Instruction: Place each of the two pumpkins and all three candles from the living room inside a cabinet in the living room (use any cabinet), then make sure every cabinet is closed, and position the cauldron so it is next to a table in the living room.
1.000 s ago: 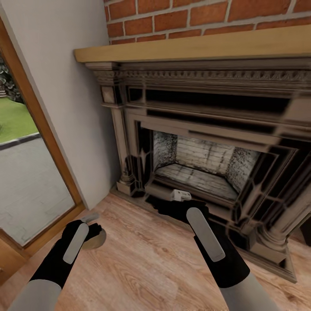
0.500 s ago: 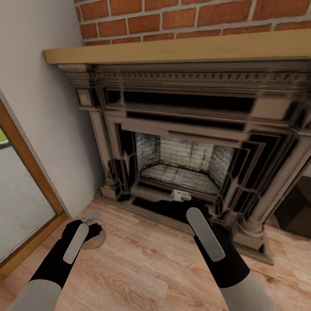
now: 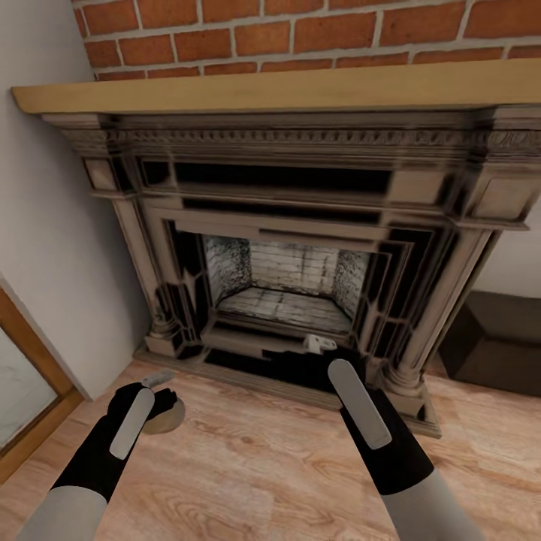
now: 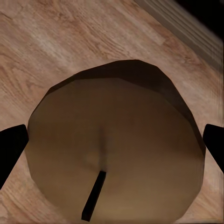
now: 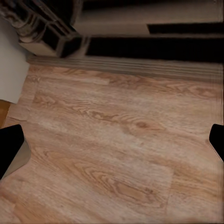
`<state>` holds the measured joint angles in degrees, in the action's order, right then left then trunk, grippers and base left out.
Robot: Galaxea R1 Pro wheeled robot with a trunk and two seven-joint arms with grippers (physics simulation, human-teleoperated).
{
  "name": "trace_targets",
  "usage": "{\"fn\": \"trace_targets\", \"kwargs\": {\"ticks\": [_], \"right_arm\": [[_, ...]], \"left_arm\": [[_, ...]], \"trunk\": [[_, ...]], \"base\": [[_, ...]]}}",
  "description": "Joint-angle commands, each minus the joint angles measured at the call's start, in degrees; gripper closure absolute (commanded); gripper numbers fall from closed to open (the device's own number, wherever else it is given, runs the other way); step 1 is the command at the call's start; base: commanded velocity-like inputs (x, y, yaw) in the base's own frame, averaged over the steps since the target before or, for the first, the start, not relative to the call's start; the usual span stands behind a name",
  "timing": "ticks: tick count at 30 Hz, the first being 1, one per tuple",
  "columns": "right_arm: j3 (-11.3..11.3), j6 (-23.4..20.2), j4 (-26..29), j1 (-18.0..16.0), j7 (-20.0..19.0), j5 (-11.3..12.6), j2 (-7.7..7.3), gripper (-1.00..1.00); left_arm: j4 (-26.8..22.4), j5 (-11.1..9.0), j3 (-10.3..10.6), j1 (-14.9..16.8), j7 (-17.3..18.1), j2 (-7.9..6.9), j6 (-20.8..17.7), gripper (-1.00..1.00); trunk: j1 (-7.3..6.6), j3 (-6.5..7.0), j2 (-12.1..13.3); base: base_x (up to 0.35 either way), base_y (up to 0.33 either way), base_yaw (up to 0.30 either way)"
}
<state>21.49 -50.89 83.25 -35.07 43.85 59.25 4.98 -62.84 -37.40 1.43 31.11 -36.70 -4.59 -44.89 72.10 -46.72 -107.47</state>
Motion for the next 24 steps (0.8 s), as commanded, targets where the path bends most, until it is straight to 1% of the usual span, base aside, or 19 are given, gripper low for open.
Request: {"fn": "trace_targets", "kwargs": {"ticks": [1, 2, 3, 4, 7, 9, 11, 12, 14, 17, 18, 19, 20, 21, 24], "right_arm": [[0.0, -0.1, 0.0, -0.1, 0.8, 0.5, 0.03, -1.0], [-0.4, -0.3, 0.0, 0.0, 0.9, 0.5, 0.0, -1.0], [-1.2, -0.4, 0.0, -0.1, 1.0, 0.5, -0.02, -1.0], [-3.1, -0.6, -0.1, -0.1, 1.1, 0.5, -0.04, -1.0], [-7.9, -0.9, -2.1, -0.1, 1.2, 0.4, -0.09, -1.0], [-10.2, -0.9, -4.5, -0.1, 1.1, 0.5, -0.17, -1.0], [-11.9, -1.0, -5.8, 0.0, 1.2, 0.3, -0.47, -1.0], [-12.8, -1.0, -6.6, 0.0, 1.3, 0.2, -1.03, -1.0], [-13.4, -0.7, -7.2, 0.2, 1.3, 0.0, -2.29, -1.0], [-13.9, -0.1, -7.6, 0.4, 1.4, -0.1, -4.69, -1.0], [-14.7, 0.0, -7.9, 0.5, 1.5, -0.1, -5.83, -1.0], [-15.5, 0.0, -8.3, 0.5, 1.5, -0.1, -6.35, -1.0], [-16.0, 0.1, -8.6, 0.5, 1.4, -0.1, -6.53, -1.0], [-17.3, 0.2, -9.4, 0.6, 1.4, -0.1, -6.9, -1.0], [-18.4, 0.4, -11.9, 0.7, 1.0, -0.2, -7.22, -1.0]], "left_arm": [[-0.1, -0.5, 0.2, 0.0, -0.6, -0.07, -0.1, 1.0], [-0.1, -0.5, 0.2, 0.0, -0.6, -0.07, -0.1, 1.0], [-0.1, -0.5, 0.2, 0.0, -0.6, -0.07, -0.1, 1.0], [-0.1, -0.5, 0.2, 0.0, -0.6, -0.03, -0.2, 1.0], [-0.1, -0.5, 0.6, 0.0, -0.5, 0.17, -1.2, 1.0], [-0.1, -0.5, 0.7, 0.0, -0.4, 0.23, -2.0, 1.0], [-0.1, -0.5, 0.8, 0.0, -0.4, 0.26, -2.3, 1.0], [-0.1, -0.5, 0.8, 0.0, -0.3, 0.27, -2.5, 1.0], [-0.1, -0.5, 0.9, 0.0, -0.3, 0.28, -2.6, 1.0], [-0.1, -0.5, 0.9, 0.0, -0.3, 0.28, -2.9, 1.0], [-0.1, -0.5, 0.9, 0.0, -0.3, 0.3, -3.3, 1.0], [-0.1, -0.4, 0.9, 0.0, -0.3, 0.32, -3.6, 1.0], [-0.1, -0.4, 0.9, 0.0, -0.3, 0.33, -3.7, 1.0], [-0.1, -0.4, 1.1, 0.0, -0.3, 0.37, -4.0, 1.0], [0.1, -0.4, 2.9, 0.0, -0.2, 0.6, -4.1, 1.0]], "trunk": [[-0.01, -0.02, 0.0], [-0.01, 0.01, 0.0], [-0.01, 0.04, 0.0], [-0.01, 0.07, 0.0], [-0.01, 0.16, 0.0], [-0.01, 0.22, 0.0], [-0.01, 0.28, 0.0], [-0.01, 0.31, 0.0], [-0.01, 0.37, 0.0], [-0.01, 0.46, 0.0], [-0.01, 0.49, 0.0], [-0.01, 0.52, 0.0], [-0.01, 0.55, 0.0], [-0.01, 0.58, 0.0], [-0.01, 0.62, 0.0]], "base": [[0.0, 0.0, -0.272], [0.0, 0.0, -0.272], [0.0, 0.0, -0.272], [0.0, 0.0, -0.273], [0.0, 0.0, -0.273], [0.0, 0.0, -0.273], [0.0, 0.0, -0.273], [0.0, 0.0, -0.273], [0.0, 0.0, -0.273], [0.0, 0.0, -0.273], [0.0, 0.0, -0.273], [0.0, 0.0, -0.273], [0.0, 0.0, -0.273], [0.0, 0.0, -0.273], [0.0, 0.0, -0.275]]}}
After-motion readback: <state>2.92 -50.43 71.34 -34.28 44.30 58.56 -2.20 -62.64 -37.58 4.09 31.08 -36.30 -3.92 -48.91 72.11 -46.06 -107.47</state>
